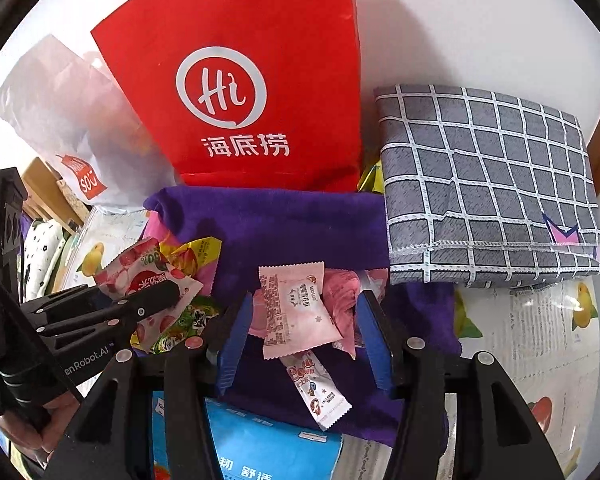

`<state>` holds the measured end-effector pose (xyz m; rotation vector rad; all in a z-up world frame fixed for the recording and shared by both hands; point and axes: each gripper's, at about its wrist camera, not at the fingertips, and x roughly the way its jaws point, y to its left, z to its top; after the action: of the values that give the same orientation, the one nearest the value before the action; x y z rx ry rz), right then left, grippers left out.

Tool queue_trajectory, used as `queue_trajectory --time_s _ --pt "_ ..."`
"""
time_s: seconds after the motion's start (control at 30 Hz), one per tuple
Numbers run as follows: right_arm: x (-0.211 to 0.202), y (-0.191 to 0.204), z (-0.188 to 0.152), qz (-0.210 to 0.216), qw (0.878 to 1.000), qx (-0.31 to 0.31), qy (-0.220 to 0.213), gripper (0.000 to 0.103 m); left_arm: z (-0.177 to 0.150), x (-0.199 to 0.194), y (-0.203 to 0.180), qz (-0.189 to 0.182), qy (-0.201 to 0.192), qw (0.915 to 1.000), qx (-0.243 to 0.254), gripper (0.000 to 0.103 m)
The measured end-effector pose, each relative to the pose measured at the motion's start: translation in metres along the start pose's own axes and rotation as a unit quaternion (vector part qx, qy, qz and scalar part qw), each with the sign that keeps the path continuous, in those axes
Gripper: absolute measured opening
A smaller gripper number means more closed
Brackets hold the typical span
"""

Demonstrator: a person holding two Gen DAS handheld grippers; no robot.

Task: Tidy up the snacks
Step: 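Open the right tool to drop the pink-white packet while left tool releases the candy bag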

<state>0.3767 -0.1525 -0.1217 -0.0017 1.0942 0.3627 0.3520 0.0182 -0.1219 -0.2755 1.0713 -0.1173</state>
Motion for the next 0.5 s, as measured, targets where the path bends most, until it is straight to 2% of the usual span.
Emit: queue_trajectory --time_s 0.3,0.37,0.43,0.5 --pt "-0.0010 -0.0032 0.0000 0.005 1.000 0.013 0.002 0.054 0.0014 -0.0029 -0.0039 -0.009 -0.006 0.9999 0.008 0.029" --pt "-0.0003 -0.0028 0.0000 0.004 1.000 0.013 0.003 0.054 0.0017 -0.0042 -0.0052 -0.012 -0.007 0.9998 0.011 0.034" --pt "0.0004 -0.0020 -0.0003 0.005 1.000 0.012 0.005 0.054 0.0025 -0.0060 -0.0069 -0.011 -0.011 0.9997 0.017 0.046" --pt "0.0004 -0.0015 -0.0003 0.005 1.000 0.011 0.005 0.054 0.0032 -0.0090 -0.0082 -0.009 -0.017 0.9996 0.022 0.048"
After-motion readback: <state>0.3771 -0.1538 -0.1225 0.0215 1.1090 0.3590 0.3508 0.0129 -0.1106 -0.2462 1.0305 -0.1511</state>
